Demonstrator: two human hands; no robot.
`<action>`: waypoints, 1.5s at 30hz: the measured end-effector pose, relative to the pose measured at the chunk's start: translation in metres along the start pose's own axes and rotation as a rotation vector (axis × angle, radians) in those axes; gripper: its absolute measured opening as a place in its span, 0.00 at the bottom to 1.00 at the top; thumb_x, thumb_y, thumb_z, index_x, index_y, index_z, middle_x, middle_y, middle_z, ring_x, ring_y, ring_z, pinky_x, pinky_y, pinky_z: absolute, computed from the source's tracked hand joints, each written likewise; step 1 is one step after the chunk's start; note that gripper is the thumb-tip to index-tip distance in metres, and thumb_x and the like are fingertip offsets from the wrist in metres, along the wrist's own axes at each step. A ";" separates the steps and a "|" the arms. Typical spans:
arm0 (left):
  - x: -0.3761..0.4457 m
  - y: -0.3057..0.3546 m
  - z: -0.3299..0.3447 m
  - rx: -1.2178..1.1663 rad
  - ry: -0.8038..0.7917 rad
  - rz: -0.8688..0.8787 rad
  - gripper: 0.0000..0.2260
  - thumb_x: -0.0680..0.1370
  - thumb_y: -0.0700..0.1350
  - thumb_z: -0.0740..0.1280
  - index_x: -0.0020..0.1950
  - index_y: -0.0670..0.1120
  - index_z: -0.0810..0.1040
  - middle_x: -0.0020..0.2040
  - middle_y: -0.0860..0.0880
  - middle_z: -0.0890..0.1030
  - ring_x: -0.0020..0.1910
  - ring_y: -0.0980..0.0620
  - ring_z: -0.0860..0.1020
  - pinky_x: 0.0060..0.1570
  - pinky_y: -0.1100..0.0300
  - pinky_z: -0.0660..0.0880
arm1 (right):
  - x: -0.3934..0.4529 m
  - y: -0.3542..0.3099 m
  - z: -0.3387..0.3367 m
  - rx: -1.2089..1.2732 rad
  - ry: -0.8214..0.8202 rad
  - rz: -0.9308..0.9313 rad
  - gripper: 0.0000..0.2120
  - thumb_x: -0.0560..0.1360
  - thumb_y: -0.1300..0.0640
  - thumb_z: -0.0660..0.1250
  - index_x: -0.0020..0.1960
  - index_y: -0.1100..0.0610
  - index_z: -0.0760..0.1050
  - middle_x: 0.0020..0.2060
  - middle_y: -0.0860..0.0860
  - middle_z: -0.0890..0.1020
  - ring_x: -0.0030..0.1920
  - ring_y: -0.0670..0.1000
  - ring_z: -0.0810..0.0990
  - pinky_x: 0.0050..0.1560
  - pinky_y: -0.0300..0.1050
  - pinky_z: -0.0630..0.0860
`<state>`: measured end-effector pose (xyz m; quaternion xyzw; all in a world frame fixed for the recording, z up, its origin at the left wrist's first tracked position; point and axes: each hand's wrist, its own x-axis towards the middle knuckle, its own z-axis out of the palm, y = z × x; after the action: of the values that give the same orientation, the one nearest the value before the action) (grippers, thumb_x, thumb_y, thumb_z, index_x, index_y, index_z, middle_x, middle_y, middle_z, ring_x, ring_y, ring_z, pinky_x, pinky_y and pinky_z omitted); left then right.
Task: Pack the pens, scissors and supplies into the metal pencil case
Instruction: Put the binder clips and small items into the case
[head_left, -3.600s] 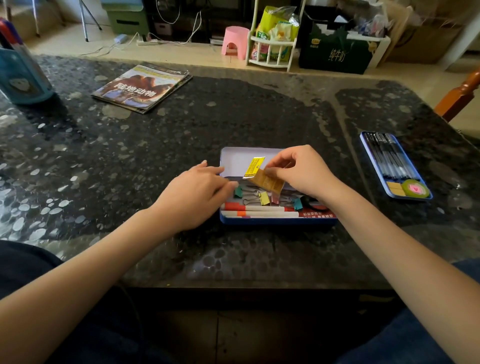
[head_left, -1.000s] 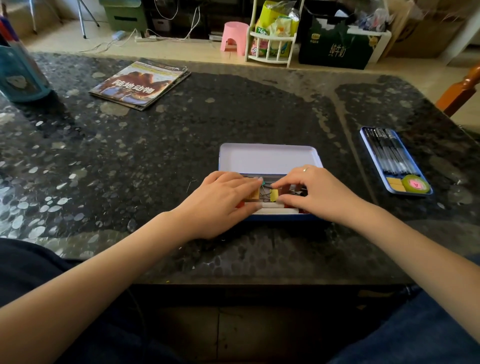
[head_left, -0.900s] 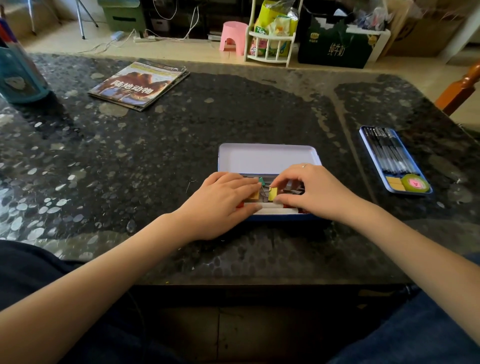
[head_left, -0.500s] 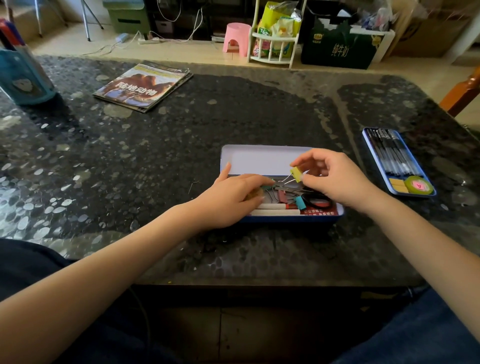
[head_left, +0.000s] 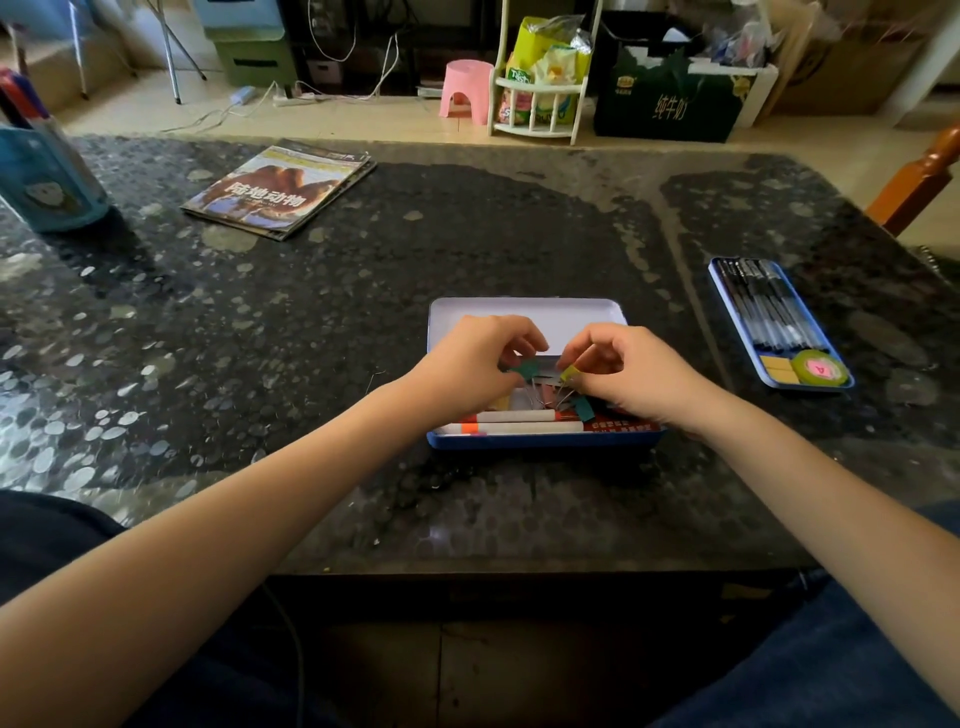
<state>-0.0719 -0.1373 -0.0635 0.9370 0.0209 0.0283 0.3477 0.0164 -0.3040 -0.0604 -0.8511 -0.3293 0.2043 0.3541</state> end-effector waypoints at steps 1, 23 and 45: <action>0.000 0.001 0.001 0.001 -0.019 0.003 0.15 0.72 0.35 0.70 0.57 0.45 0.78 0.53 0.47 0.81 0.51 0.53 0.80 0.53 0.57 0.78 | 0.000 0.000 0.000 -0.001 0.001 -0.003 0.06 0.73 0.61 0.70 0.47 0.52 0.77 0.43 0.45 0.82 0.46 0.42 0.81 0.44 0.35 0.75; -0.059 -0.040 -0.028 0.210 0.361 -0.028 0.12 0.74 0.38 0.67 0.58 0.46 0.80 0.52 0.49 0.81 0.50 0.55 0.78 0.54 0.64 0.74 | 0.006 -0.025 0.028 -0.504 0.012 -0.047 0.03 0.79 0.52 0.62 0.50 0.50 0.68 0.46 0.49 0.79 0.35 0.43 0.74 0.31 0.35 0.67; -0.070 -0.030 -0.032 0.296 -0.122 0.041 0.17 0.78 0.49 0.55 0.62 0.51 0.78 0.59 0.52 0.80 0.60 0.54 0.75 0.62 0.54 0.71 | 0.006 -0.035 0.037 -0.361 0.211 0.042 0.03 0.75 0.55 0.68 0.48 0.51 0.75 0.41 0.48 0.78 0.32 0.44 0.77 0.30 0.31 0.68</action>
<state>-0.1448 -0.0976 -0.0618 0.9781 -0.0154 -0.0248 0.2060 -0.0155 -0.2643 -0.0603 -0.9240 -0.3040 0.0590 0.2242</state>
